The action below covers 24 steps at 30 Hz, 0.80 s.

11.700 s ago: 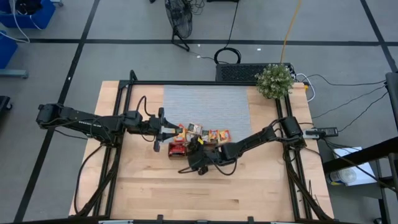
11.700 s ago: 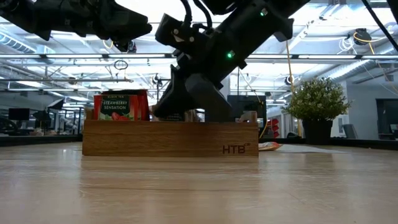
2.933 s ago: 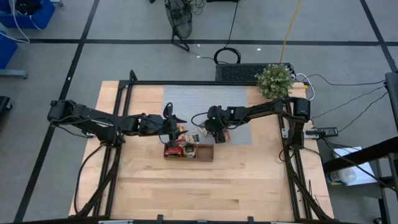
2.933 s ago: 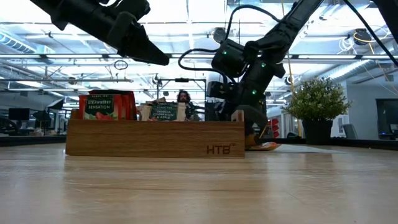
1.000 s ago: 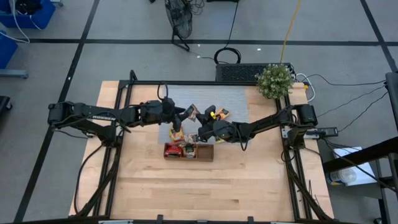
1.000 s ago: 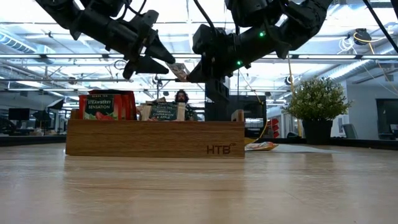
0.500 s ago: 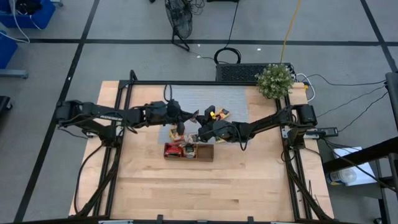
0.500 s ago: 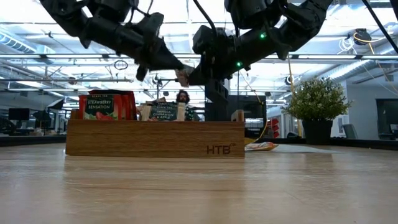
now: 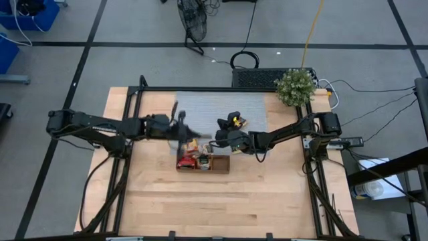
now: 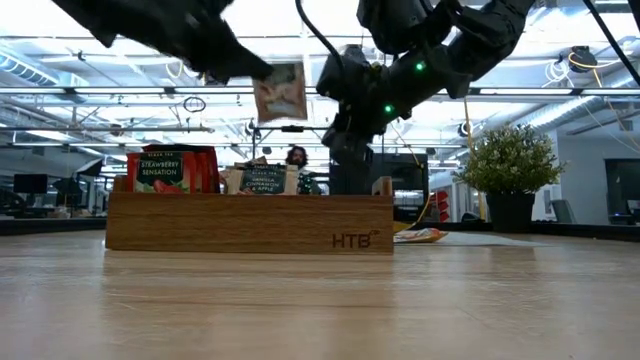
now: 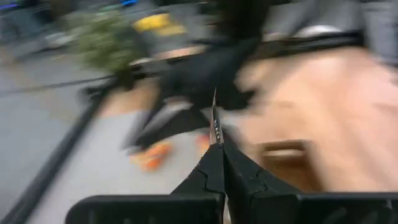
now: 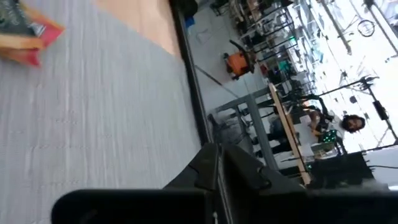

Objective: Pick & Place Tea
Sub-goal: Put the brown tea bag into the middle section of the wooden organizer

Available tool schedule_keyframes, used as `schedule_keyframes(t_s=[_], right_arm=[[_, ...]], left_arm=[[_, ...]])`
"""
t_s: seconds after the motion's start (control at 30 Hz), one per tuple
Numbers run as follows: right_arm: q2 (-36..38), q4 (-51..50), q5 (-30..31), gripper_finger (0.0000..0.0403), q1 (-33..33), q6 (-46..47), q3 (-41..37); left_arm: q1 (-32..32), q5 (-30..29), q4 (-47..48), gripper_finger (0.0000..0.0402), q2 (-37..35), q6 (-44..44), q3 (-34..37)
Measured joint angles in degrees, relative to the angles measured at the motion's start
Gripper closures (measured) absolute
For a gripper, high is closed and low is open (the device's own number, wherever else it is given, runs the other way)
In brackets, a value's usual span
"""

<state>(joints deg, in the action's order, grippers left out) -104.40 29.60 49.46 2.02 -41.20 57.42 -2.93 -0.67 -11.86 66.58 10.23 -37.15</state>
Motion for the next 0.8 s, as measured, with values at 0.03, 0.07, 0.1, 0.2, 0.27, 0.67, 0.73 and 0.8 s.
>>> schedule_keyframes(t_s=[0.03,0.07,0.1,0.2,0.27,0.67,0.73,0.8], right_arm=[[0.0,0.0,0.04,0.0386,-0.07,0.28,-0.4],[0.0,0.0,0.03,0.0386,-0.16,0.61,-0.93],[0.0,0.14,-0.01,0.0386,-0.3,1.0,-1.43],[-0.02,1.15,0.02,0.0385,-0.84,2.08,-2.76],[-0.02,1.06,0.04,0.0385,-1.16,3.15,-3.4],[-0.02,2.4,-0.01,0.0385,-1.14,5.67,-3.92],[-0.02,2.28,-0.01,0.0385,-1.06,6.16,-3.92],[-0.02,2.32,-0.01,0.0385,-1.0,6.28,-3.92]], left_arm=[[1.74,1.52,0.07,0.04,-0.02,0.47,0.0],[3.36,2.89,0.24,0.04,0.0,0.6,0.0],[5.07,3.47,0.67,0.04,0.09,0.33,0.0],[10.45,1.61,1.2,0.0401,1.26,-1.4,0.0],[13.77,-1.35,1.03,0.0401,2.9,-3.0,0.0],[20.76,-13.04,-5.73,0.0401,17.52,-6.92,0.02],[20.71,-14.93,-5.67,0.0401,17.99,-7.55,0.02],[20.69,-16.28,-4.96,0.0401,18.14,-8.07,0.02]])
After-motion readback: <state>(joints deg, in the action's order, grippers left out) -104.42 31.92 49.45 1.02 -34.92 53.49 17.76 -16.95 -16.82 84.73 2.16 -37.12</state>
